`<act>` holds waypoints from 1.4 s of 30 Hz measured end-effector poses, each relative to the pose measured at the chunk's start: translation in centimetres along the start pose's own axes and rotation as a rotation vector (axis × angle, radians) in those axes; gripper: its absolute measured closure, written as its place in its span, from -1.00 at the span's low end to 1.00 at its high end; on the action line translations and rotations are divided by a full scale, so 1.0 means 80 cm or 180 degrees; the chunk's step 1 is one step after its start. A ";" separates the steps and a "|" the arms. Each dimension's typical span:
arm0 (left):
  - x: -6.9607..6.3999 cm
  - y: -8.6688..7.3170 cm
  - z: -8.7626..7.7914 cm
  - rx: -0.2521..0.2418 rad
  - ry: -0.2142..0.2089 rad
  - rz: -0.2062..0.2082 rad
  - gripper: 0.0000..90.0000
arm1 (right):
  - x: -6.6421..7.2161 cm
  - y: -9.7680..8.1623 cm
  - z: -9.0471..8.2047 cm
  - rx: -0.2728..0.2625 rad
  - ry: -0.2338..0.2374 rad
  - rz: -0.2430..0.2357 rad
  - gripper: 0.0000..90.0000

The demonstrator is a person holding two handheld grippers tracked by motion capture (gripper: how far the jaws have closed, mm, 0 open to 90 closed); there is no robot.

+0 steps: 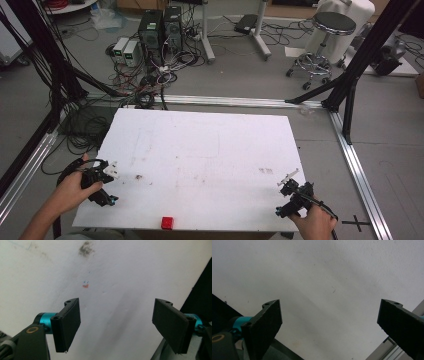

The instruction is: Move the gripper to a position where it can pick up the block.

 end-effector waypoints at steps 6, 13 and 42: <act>-0.010 0.017 -0.003 0.0078 -0.0112 0.0257 -0.49 | 0.000 0.000 0.000 0.0005 -0.0001 -0.0005 -0.89; -0.021 0.033 -0.004 0.0125 -0.0200 0.0463 -0.49 | 0.000 0.001 0.000 -0.0002 0.0004 -0.0017 -0.89; -0.083 0.094 0.019 0.0457 -0.0397 0.1228 -0.49 | 0.003 0.004 0.000 -0.0007 0.0026 -0.0043 -0.89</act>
Point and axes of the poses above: each handheld gripper's, and its own axes: z roughly forward along the jaws, y roughly out of its top, x roughly to its left, the point moved 4 cm from there along z, roughly forward along the jaws, and after that the axes turned 5 degrees about -x, right-handed, at the moved point
